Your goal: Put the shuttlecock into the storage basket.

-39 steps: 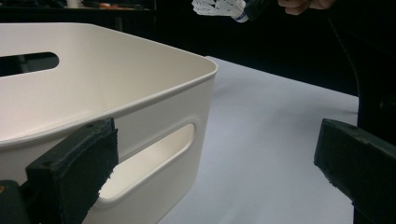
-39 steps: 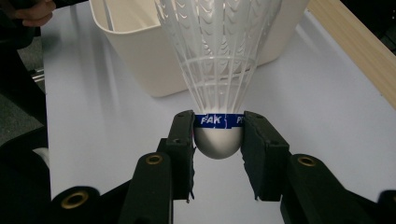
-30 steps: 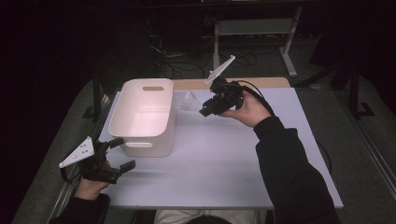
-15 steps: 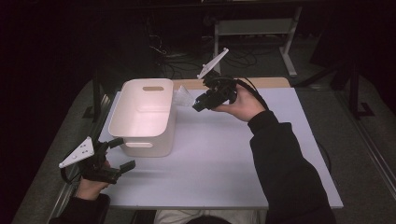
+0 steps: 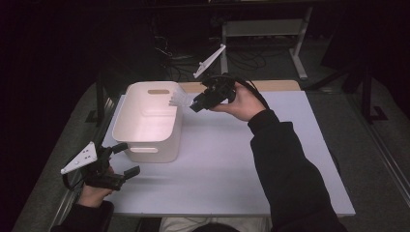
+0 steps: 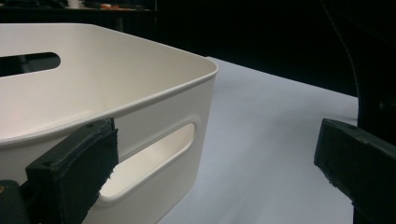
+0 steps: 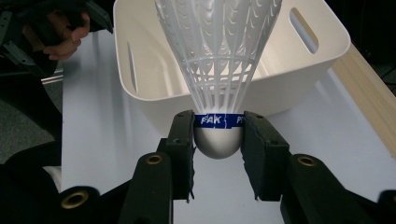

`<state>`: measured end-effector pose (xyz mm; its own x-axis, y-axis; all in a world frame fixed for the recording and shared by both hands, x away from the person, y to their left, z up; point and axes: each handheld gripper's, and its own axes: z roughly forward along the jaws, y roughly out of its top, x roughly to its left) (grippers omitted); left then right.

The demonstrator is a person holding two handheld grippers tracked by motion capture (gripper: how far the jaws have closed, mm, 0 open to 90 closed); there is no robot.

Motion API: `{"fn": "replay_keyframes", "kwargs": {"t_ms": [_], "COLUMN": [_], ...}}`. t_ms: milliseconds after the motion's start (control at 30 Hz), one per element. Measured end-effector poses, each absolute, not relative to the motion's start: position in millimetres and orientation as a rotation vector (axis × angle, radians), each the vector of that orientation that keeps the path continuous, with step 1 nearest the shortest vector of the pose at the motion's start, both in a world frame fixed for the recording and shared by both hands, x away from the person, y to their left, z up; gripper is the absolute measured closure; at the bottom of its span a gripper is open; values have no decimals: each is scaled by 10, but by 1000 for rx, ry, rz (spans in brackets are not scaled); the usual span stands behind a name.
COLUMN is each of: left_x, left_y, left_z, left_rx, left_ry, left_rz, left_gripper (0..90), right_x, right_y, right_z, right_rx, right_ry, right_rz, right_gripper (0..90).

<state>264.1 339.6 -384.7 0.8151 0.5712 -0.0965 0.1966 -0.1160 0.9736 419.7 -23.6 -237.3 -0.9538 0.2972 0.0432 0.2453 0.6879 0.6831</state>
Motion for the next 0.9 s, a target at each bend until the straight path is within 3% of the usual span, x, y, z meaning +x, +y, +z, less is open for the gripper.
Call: {"fn": "replay_keyframes", "kwargs": {"t_ms": [900], "left_x": [2639], "left_y": [3402], "left_z": [-3847], "left_rx": [1685], "left_ry": [605], "left_rz": [352], "left_gripper": [0], "right_x": [4280], "right_y": [179], "right_z": [-2427], "right_rx": [370], "right_ry": [2862], "right_rz": [1140], "right_gripper": [644]}}
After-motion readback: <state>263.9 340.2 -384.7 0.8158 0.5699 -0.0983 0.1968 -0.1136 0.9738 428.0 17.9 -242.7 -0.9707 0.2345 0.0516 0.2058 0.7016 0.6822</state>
